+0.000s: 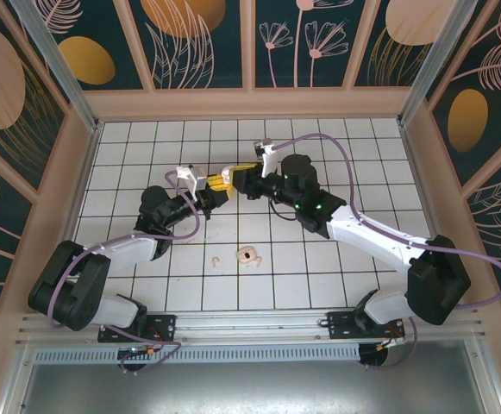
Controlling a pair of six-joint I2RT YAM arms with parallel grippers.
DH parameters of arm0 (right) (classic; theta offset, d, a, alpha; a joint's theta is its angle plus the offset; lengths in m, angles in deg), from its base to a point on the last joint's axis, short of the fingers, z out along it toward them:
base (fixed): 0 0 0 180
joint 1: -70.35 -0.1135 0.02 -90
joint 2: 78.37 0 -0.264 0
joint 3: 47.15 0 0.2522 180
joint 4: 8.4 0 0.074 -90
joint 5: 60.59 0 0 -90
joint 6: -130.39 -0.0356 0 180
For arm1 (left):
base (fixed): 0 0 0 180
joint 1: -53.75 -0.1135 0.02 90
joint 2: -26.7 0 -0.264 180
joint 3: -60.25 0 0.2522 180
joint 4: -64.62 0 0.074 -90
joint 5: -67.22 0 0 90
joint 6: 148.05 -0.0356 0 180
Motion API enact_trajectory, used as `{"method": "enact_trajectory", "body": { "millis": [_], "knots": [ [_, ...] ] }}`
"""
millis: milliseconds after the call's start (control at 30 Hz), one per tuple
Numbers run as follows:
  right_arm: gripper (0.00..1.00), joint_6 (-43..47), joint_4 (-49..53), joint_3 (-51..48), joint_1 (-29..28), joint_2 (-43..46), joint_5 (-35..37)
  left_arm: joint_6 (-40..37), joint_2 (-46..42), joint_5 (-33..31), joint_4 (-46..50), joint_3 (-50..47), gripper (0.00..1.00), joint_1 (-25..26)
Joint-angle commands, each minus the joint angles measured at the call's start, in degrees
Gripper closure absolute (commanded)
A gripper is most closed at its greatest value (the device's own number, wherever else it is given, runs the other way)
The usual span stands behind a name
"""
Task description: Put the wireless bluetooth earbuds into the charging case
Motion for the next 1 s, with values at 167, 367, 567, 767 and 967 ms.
{"method": "enact_trajectory", "body": {
  "millis": [167, 367, 567, 767, 967],
  "knots": [
    [0.75, 1.7, 1.9, -1.6, -0.6, -0.7, 0.1, 0.8, -1.4, -0.5, -4.5, 1.0, 0.85, 0.2],
    [0.73, 2.2, 2.8, -1.6, -0.5, -0.7, 0.5, 0.8, -1.6, -0.6, -4.6, 1.0, 0.85, 0.2],
    [0.7, 2.5, 3.2, -1.4, -0.5, -0.5, 1.0, 0.8, -1.7, -0.5, -4.6, 1.1, 0.85, 0.2],
    [0.69, 2.6, 3.6, -1.0, -0.5, -0.4, 1.3, 0.8, -1.8, -0.5, -4.4, 1.1, 0.85, 0.2],
    [0.71, 2.8, 5.1, -0.9, -0.5, -0.5, 2.4, 0.5, -1.9, -0.5, -4.1, 1.1, 0.85, 0.3]
  ]
}}
